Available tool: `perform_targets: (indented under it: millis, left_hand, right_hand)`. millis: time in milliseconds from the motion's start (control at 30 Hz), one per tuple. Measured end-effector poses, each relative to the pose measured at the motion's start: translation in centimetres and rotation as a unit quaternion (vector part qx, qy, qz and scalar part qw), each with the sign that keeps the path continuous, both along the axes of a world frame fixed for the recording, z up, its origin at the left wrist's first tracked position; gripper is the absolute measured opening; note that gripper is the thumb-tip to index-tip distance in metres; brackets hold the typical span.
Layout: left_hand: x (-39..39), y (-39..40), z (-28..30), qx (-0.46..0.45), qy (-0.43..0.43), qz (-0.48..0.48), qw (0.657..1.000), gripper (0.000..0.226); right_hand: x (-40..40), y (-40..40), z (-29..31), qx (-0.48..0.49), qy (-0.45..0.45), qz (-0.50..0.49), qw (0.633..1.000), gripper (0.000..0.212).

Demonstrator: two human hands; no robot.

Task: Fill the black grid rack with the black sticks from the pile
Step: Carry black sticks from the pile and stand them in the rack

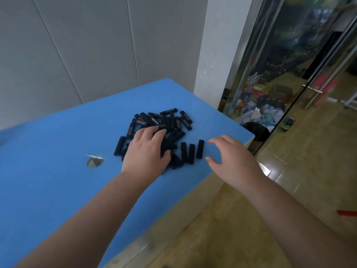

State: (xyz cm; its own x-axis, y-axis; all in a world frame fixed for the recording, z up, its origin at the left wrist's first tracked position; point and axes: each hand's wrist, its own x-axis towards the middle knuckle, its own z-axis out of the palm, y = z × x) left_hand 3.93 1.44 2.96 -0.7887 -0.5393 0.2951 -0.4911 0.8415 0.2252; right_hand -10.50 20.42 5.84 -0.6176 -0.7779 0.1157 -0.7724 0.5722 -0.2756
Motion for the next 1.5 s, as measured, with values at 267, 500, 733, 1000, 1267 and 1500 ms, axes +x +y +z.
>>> perform_targets:
  millis: [267,500,733,1000,1267,1500]
  left_hand:
    - [-4.5,-3.4,-0.5,0.031,-0.003,0.005,0.999,0.057]
    - [-7.2,-5.7,-1.9,0.057,-0.030,0.057,0.996,0.055]
    - [-10.6,-6.6,-2.0,0.069,-0.047,0.131,0.988,0.055]
    - [-12.9,-7.3,-2.1,0.088,-0.046,0.180,0.979,0.050]
    - [-17.3,-8.1,-2.9,0.079,-0.071,0.156,0.982,0.045]
    - [-21.3,-9.6,-4.0,0.097,-0.183,0.146,0.967,0.025]
  right_hand:
    - [-5.5,-3.9,-1.1,-0.006,-0.016,0.011,1.000,0.043]
    - [-11.7,-8.3,-4.2,0.024,-0.040,0.044,0.998,0.042]
    - [-17.5,-14.7,-7.4,0.046,-0.052,0.103,0.992,0.031]
    - [-20.2,-20.9,-9.4,-0.001,-0.078,0.143,0.987,0.015]
    - [-22.7,-20.9,-9.2,0.053,-0.140,0.112,0.982,0.012]
    - [-23.3,-18.0,-7.7,-0.047,-0.291,0.084,0.952,0.008]
